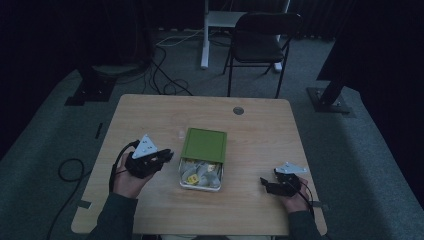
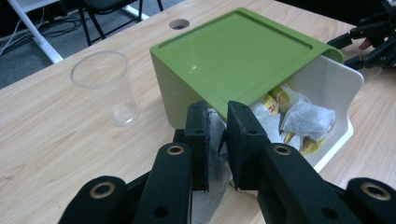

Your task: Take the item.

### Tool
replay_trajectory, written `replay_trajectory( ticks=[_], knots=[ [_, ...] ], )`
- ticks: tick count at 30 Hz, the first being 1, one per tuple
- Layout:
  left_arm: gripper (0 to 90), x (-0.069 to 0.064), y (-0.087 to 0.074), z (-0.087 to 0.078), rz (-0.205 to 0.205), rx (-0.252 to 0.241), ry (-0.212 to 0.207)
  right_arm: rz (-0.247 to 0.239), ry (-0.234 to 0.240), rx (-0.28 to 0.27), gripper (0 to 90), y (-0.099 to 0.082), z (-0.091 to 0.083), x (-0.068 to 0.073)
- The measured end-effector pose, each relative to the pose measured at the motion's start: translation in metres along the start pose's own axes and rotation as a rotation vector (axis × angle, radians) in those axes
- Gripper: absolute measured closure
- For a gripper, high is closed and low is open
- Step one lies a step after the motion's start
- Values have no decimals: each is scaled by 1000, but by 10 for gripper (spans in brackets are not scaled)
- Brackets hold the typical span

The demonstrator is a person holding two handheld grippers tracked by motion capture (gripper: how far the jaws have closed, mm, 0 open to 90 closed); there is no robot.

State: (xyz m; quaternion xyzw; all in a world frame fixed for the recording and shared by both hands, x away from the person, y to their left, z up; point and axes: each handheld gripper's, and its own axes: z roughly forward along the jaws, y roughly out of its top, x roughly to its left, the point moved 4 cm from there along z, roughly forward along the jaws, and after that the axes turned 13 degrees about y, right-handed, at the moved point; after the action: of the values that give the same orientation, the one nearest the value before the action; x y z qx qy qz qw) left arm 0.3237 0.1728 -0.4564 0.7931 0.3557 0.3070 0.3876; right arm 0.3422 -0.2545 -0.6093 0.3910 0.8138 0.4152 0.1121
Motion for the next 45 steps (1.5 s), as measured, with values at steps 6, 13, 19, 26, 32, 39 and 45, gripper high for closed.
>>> replay_trajectory(
  ticks=[6, 13, 19, 26, 32, 39, 45],
  knots=[
    [803, 8, 8, 6, -6, -4, -3, -1, 0, 0, 282, 0, 0, 0],
    [803, 12, 14, 8, -10, -8, -11, -1, 0, -1, 282, 0, 0, 0],
    [803, 16, 20, 11, -7, -15, -13, 0, 0, -1, 282, 0, 0, 0],
    [803, 19, 27, 18, -4, -11, -13, -1, 0, 0, 282, 0, 0, 0],
    [803, 20, 35, 22, 7, -10, -9, -1, 0, 0, 282, 0, 0, 0],
    [803, 24, 44, 28, 7, -17, -1, -1, 0, -1, 282, 0, 0, 0],
    [803, 27, 50, 36, 0, -19, 5, -1, 0, -1, 282, 0, 0, 0]
  ],
)
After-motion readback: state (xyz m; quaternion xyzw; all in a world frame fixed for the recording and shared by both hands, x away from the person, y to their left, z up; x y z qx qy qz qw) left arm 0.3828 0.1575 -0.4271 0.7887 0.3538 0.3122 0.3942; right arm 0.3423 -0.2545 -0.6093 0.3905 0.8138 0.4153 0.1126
